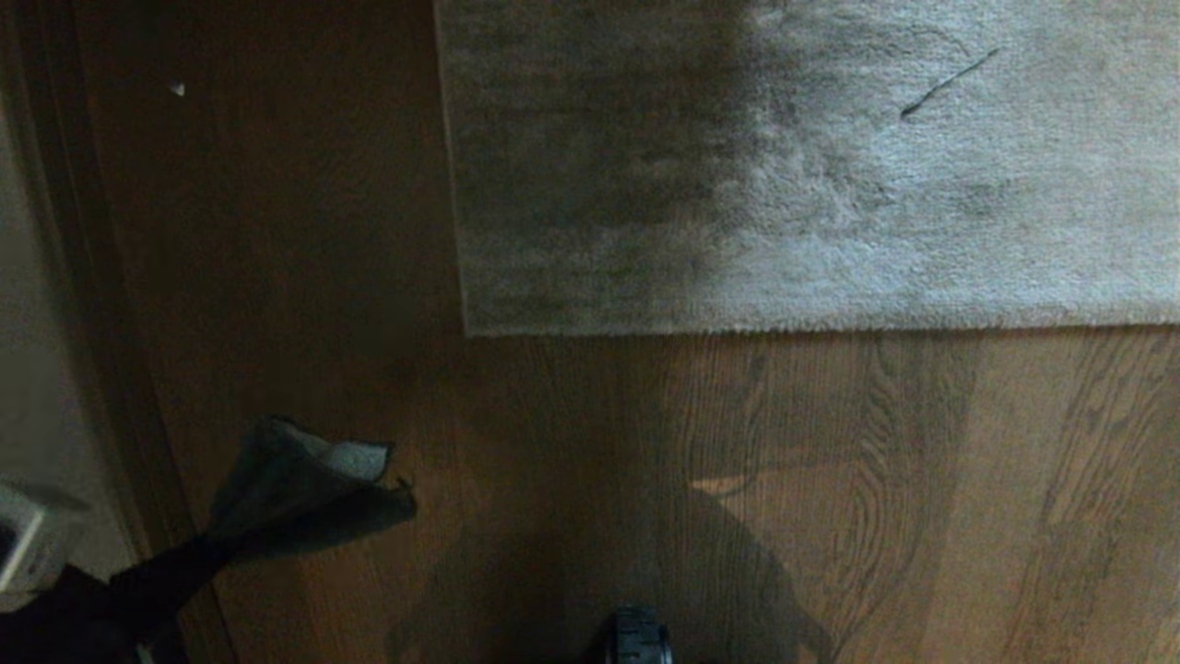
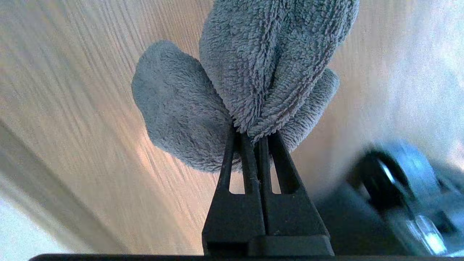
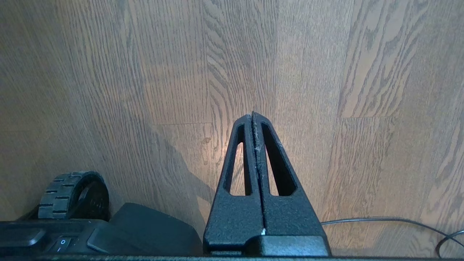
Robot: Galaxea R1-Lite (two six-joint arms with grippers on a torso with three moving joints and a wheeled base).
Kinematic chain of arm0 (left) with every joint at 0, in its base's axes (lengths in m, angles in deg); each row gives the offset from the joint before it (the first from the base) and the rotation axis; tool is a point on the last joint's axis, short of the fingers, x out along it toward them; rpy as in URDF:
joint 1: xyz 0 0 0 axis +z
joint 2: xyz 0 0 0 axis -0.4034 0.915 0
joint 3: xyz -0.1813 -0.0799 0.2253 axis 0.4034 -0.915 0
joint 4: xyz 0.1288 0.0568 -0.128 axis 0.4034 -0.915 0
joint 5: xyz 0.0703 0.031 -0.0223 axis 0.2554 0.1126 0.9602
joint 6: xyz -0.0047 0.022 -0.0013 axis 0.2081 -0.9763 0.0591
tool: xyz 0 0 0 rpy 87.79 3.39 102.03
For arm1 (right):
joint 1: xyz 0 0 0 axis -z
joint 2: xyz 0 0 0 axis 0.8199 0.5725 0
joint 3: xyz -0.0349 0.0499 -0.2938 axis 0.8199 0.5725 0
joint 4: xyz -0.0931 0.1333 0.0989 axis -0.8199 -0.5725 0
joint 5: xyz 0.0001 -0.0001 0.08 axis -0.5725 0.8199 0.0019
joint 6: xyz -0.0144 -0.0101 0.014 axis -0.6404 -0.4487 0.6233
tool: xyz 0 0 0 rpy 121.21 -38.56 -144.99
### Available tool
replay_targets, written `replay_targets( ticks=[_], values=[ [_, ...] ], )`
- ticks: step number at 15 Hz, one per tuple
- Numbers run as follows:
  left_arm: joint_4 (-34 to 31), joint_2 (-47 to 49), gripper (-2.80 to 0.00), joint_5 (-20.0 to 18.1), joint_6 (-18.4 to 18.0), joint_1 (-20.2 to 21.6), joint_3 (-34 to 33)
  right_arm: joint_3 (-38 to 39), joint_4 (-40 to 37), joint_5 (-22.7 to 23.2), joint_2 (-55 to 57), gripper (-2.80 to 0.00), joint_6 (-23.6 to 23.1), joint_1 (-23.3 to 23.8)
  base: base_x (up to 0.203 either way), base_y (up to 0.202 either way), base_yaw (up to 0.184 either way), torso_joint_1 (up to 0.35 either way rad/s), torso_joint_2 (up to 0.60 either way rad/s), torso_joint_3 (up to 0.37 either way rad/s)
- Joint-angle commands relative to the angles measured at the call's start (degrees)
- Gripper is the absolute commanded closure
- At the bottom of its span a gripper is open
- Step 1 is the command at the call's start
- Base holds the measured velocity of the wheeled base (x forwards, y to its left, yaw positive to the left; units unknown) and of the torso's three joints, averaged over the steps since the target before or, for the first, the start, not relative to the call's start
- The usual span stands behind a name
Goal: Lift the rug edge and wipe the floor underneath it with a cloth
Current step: Lift up the carpet
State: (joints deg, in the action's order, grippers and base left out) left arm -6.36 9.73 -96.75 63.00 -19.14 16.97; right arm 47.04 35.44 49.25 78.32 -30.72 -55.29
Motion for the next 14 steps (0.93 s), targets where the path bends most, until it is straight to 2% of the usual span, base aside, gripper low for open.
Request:
replay_targets(
  ticks=[1, 3, 5, 6, 9, 10, 12, 14],
  values=[
    [-9.6, -9.5, 0.00, 0.0, -0.2, -0.2, 0.0, 0.0, 0.0, 0.0, 0.0, 0.00, 0.0, 0.0, 0.000, 0.000, 0.000, 0.000, 0.00, 0.000],
    [-19.9, -16.5, 0.00, 0.3, -0.2, -0.5, 0.0, 0.0, 0.1, 0.0, 0.0, 0.00, 0.0, 0.0, 0.000, 0.000, 0.000, 0.000, 0.00, 0.000],
    [-28.3, -23.5, 0.00, 2.1, -0.1, -2.4, 0.0, 0.0, 0.0, 0.1, 0.0, 0.00, 0.0, 0.0, 0.000, 0.000, 0.000, 0.000, 0.00, 0.000],
    [-31.0, -26.9, 0.00, 4.5, 0.3, -4.1, 0.0, 0.0, 0.0, 0.0, 0.0, 0.00, 0.0, 0.0, 0.000, 0.000, 0.000, 0.000, 0.00, 0.000],
    [-37.5, -36.7, 0.00, 16.7, 2.3, -11.0, 0.0, 0.0, 0.0, 0.0, 0.0, 0.00, 0.0, 0.0, 0.000, 0.000, 0.000, 0.000, 0.00, 0.000],
    [-38.9, -39.2, 0.00, 18.6, 3.2, -12.7, 0.0, 0.0, 0.0, 0.0, 0.0, 0.00, 0.0, 0.0, 0.000, 0.000, 0.000, 0.000, 0.00, 0.000],
    [-40.2, -42.2, 0.00, 19.3, 4.9, -13.2, 0.0, 0.0, 0.1, 0.1, 0.0, 0.00, 0.0, 0.0, 0.000, 0.000, 0.000, 0.000, 0.00, 0.000],
    [-42.0, -42.1, 0.00, 17.3, 5.0, -13.2, 0.0, 0.0, 0.0, 0.0, 0.0, 0.00, 0.0, 0.0, 0.000, 0.000, 0.000, 0.000, 0.00, 0.000]
  ],
)
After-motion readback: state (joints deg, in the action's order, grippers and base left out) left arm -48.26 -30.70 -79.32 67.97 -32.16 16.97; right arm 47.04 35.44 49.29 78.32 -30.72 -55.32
